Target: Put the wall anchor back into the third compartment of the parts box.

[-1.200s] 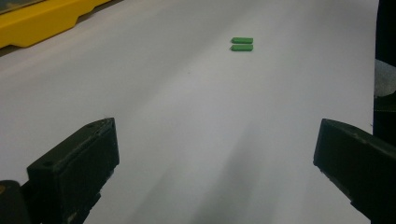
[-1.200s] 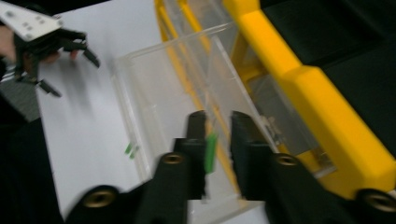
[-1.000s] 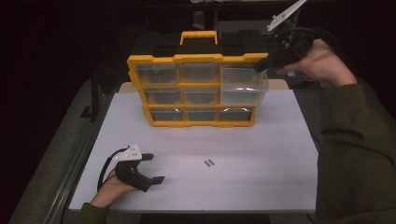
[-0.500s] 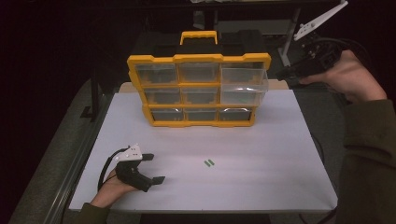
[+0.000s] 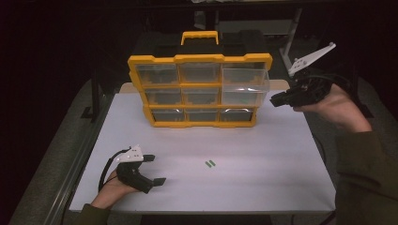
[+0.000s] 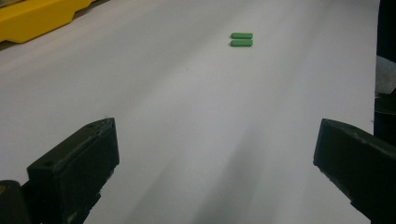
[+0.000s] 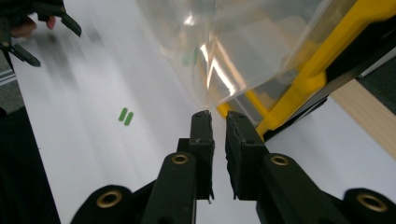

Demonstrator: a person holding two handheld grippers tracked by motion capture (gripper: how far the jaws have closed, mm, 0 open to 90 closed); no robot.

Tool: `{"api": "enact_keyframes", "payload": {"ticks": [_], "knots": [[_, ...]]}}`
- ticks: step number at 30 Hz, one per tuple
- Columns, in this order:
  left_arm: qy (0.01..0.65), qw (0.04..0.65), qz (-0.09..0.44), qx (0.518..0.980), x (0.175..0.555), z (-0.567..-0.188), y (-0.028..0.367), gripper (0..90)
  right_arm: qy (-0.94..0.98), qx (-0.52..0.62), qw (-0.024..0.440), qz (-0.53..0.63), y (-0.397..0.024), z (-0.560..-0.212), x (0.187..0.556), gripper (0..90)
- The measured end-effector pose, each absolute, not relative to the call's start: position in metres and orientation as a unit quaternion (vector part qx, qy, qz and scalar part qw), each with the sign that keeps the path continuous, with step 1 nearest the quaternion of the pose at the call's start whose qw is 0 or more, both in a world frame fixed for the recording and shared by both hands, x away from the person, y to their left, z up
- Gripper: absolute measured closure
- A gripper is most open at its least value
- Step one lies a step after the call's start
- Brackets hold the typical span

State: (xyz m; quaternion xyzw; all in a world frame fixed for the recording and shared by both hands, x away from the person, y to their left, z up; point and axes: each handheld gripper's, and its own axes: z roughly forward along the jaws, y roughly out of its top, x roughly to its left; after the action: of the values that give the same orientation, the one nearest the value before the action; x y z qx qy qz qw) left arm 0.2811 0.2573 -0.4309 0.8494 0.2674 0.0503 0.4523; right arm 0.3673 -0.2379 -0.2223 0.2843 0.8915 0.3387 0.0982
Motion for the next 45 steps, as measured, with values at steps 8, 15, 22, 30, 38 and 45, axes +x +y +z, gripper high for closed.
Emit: {"api": "enact_keyframes", "payload": {"ticks": [8, 15, 22, 30, 38, 45], "knots": [[0.266, 0.454, 0.051, 0.849, 0.281, -0.431, 0.257, 0.0, 0.888, 0.289, 0.102, 0.342, -0.229, -0.258, 0.362, 64.7], [0.267, 0.455, 0.050, 0.848, 0.281, -0.432, 0.257, 0.0, 0.885, 0.291, 0.103, 0.347, -0.223, -0.287, 0.355, 51.5], [0.265, 0.453, 0.050, 0.850, 0.281, -0.432, 0.258, 0.0, 0.883, 0.296, 0.101, 0.350, -0.211, -0.315, 0.348, 39.2], [0.266, 0.454, 0.050, 0.849, 0.281, -0.432, 0.258, 0.0, 0.881, 0.304, 0.094, 0.350, -0.199, -0.347, 0.346, 29.7], [0.269, 0.453, 0.048, 0.848, 0.281, -0.432, 0.259, 0.0, 0.885, 0.303, 0.084, 0.344, -0.183, -0.370, 0.344, 24.3], [0.269, 0.453, 0.049, 0.848, 0.281, -0.432, 0.258, 0.0, 0.886, 0.300, 0.077, 0.344, -0.165, -0.386, 0.344, 20.9]]}}
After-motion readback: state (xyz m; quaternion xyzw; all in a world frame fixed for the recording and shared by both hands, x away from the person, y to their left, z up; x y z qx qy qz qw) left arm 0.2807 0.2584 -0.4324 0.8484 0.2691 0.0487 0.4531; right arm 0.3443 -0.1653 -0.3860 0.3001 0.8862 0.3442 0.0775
